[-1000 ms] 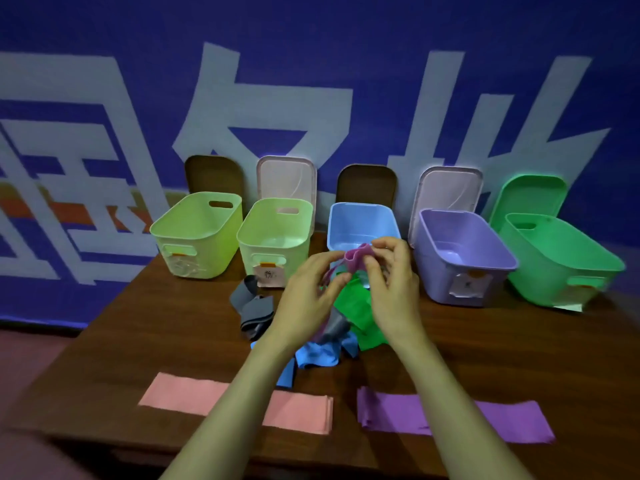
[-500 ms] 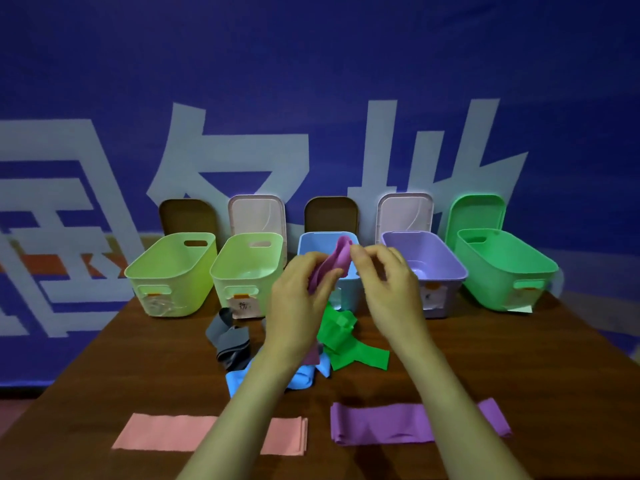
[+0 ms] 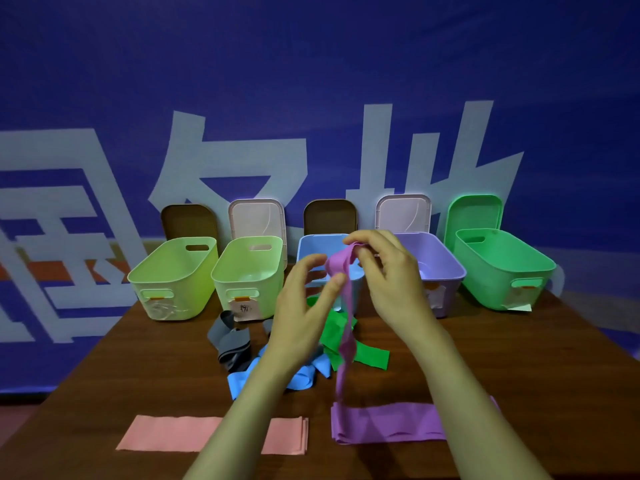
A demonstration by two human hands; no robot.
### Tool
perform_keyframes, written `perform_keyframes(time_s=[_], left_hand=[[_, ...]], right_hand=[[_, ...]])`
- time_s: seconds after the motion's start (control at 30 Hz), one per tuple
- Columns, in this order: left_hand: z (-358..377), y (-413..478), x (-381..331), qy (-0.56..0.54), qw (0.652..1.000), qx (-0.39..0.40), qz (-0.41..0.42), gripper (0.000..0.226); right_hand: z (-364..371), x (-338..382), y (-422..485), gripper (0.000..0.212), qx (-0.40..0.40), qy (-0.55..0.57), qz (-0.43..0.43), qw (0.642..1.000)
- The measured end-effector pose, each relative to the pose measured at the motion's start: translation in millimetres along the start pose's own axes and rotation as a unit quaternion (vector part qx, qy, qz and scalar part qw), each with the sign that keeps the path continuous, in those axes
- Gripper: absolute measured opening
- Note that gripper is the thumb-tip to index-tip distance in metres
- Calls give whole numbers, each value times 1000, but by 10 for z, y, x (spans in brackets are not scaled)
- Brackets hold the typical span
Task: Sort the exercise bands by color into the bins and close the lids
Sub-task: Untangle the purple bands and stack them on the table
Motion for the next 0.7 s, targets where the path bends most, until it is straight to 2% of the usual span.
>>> perform_keyframes(time_s=[0.07, 0.13, 0.27, 0.4, 0.47, 0.6, 0.7], left_hand=[[26, 28, 9, -104, 991, 4, -84, 36], [21, 75, 17, -147, 982, 1, -117, 27], [-23, 103, 95, -201, 967, -27, -152, 30], [-89, 135, 98, -209, 967, -60, -135, 25], [-123, 138, 104, -214, 966, -70, -129, 23], [-186, 139, 65, -206, 971, -73, -97, 21], [-210, 132, 37, -186, 977, -65, -75, 18]], right_hand=[[25, 81, -24, 32, 12, 24, -17, 999], [37, 96, -42, 35, 16, 45, -6, 999], [55, -61, -73, 37, 0, 83, 85, 993], [122, -311, -149, 13, -12, 140, 216, 966], [146, -310, -165, 10, -1, 141, 216, 966], [161, -265, -165, 16, -12, 205, 229, 951], [206, -213, -167, 24, 3, 213, 223, 951]])
Point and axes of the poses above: each hand's wrist, its own y-axis towards the middle knuckle, its own z-axis out of the palm, x = y × z, the point moved 9 cm from there along y, towards the middle knuckle, and after that the axes turned 13 degrees about -x, right-handed, at the moved point
